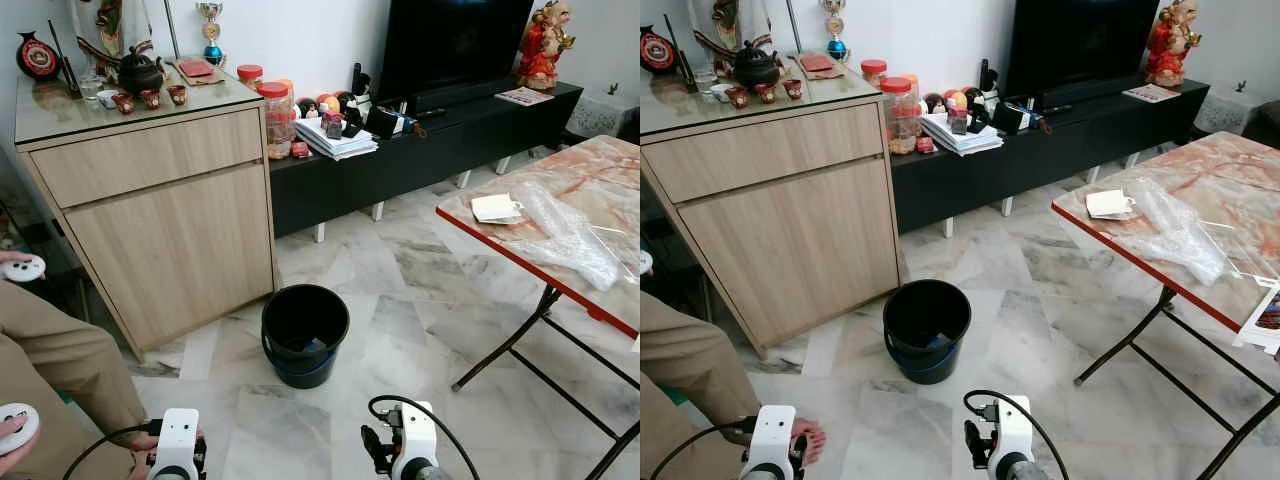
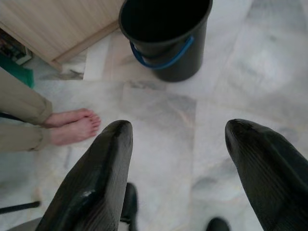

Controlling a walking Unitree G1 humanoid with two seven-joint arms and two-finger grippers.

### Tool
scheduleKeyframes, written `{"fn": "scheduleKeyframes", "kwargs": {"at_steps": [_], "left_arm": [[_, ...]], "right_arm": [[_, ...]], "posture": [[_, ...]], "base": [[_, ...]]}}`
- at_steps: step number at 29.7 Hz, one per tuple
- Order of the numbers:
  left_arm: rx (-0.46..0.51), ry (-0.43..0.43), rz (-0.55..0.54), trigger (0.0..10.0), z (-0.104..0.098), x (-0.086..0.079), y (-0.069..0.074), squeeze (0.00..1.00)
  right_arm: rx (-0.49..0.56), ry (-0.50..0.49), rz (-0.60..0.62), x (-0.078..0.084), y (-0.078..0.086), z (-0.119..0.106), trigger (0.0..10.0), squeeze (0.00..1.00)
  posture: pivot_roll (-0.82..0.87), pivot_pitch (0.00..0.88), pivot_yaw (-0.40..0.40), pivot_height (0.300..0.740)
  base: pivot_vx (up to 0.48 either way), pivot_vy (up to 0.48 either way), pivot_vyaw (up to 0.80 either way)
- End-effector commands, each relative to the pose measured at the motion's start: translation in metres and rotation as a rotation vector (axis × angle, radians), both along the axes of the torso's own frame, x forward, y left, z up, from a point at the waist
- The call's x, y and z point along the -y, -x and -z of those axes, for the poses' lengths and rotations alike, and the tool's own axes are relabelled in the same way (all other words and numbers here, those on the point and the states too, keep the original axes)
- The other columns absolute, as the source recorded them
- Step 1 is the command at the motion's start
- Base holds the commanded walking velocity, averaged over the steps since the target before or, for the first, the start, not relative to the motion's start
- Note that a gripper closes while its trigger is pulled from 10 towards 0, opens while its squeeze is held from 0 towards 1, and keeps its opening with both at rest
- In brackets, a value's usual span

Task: Picking trash to rubbish bin

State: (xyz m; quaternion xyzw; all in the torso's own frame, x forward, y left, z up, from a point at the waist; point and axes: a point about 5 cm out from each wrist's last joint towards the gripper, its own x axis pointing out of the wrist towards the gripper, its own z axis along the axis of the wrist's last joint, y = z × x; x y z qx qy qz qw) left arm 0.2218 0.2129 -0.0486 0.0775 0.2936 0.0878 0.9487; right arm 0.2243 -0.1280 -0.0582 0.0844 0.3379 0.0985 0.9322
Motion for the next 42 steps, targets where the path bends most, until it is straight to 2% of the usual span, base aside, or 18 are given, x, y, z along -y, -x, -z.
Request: {"fn": "scheduleKeyframes", "kwargs": {"at_steps": [1,5,7,8,9,11,12,13,15,16,19,21,27,34,38,42], "left_arm": [[0.088,-0.022,-0.026,10.0,-0.012,-0.01,-0.01,0.0],[0.175,-0.035,-0.038,10.0,-0.024,-0.016,-0.018,0.0],[0.183,-0.036,-0.038,10.0,-0.025,-0.016,-0.018,0.0],[0.229,-0.042,-0.044,10.0,-0.031,-0.019,-0.022,0.0],[0.292,-0.051,-0.052,10.0,-0.04,-0.022,-0.027,0.0],[0.333,-0.059,-0.055,10.0,-0.046,-0.024,-0.029,0.0],[0.432,-0.065,-0.049,10.0,-0.061,-0.024,-0.037,0.0],[0.478,-0.068,-0.043,10.0,-0.069,-0.023,-0.04,0.0],[0.568,-0.066,-0.023,10.0,-0.084,-0.018,-0.046,0.0],[0.568,-0.066,-0.023,10.0,-0.084,-0.018,-0.046,0.0],[0.705,-0.082,0.008,10.0,-0.113,-0.007,-0.054,0.0],[0.755,-0.084,-0.003,10.0,-0.123,-0.005,-0.057,0.0],[0.77,-0.094,-0.017,10.0,-0.133,0.0,-0.065,0.0],[0.744,-0.087,0.001,10.0,-0.133,0.004,-0.073,0.0],[0.725,-0.08,0.02,10.0,-0.131,0.007,-0.076,0.0],[0.74,-0.075,0.023,10.0,-0.137,0.009,-0.08,0.0]], "right_arm": [[0.09,0.046,-0.014,0.009,-0.015,-0.012,10.0,0.0],[0.161,0.077,-0.023,0.017,-0.027,-0.022,10.0,0.0],[0.169,0.084,-0.029,0.017,-0.028,-0.023,10.0,0.0],[0.217,0.071,-0.039,0.015,-0.036,-0.031,10.0,0.0],[0.287,0.053,-0.056,0.011,-0.048,-0.043,10.0,0.0],[0.335,0.041,-0.072,0.007,-0.055,-0.051,10.0,0.0],[0.449,-0.011,-0.092,-0.007,-0.069,-0.072,10.0,0.0],[0.499,-0.037,-0.098,-0.013,-0.075,-0.081,10.0,0.0],[0.595,-0.062,-0.121,-0.024,-0.084,-0.099,10.0,0.0],[0.595,-0.062,-0.121,-0.024,-0.084,-0.099,10.0,0.0],[0.734,-0.099,-0.096,-0.035,-0.096,-0.128,10.0,0.0],[0.779,-0.115,-0.072,-0.037,-0.099,-0.138,10.0,0.0],[0.803,-0.137,-0.049,-0.044,-0.101,-0.146,10.0,0.0],[0.768,-0.136,-0.042,-0.047,-0.098,-0.139,10.0,0.0],[0.751,-0.113,-0.035,-0.043,-0.097,-0.135,10.0,0.0],[0.77,-0.112,-0.017,-0.038,-0.102,-0.141,10.0,0.0]], "posture": [[0.05,0.003,-0.048,0.74],[0.04,0.001,-0.047,0.74],[0.04,0.001,-0.047,0.74],[0.05,0.0,-0.048,0.74],[0.05,0.0,-0.048,0.74],[0.04,0.0,-0.047,0.74],[0.03,0.0,-0.045,0.74],[0.03,0.0,-0.045,0.74],[0.04,0.0,-0.048,0.74],[0.04,0.0,-0.048,0.74],[0.04,0.0,-0.049,0.74],[0.04,0.0,-0.05,0.74],[0.03,0.0,-0.058,0.74],[0.04,0.0,-0.06,0.74],[0.04,0.0,-0.064,0.74],[0.04,0.0,-0.065,0.74]], "base": [[0.0,0.0,0.0],[0.0,0.0,0.0],[0.0,0.0,0.0],[0.0,0.0,0.0],[0.0,0.0,0.0],[0.0,0.0,0.0],[0.0,0.0,0.0],[0.0,0.0,0.0],[0.0,0.0,0.0],[0.0,0.0,0.0],[0.0,0.0,0.0],[0.0,0.0,0.0],[0.0,0.0,0.0],[0.0,0.0,0.0],[0.0,0.0,0.0],[0.0,0.0,0.0]]}}
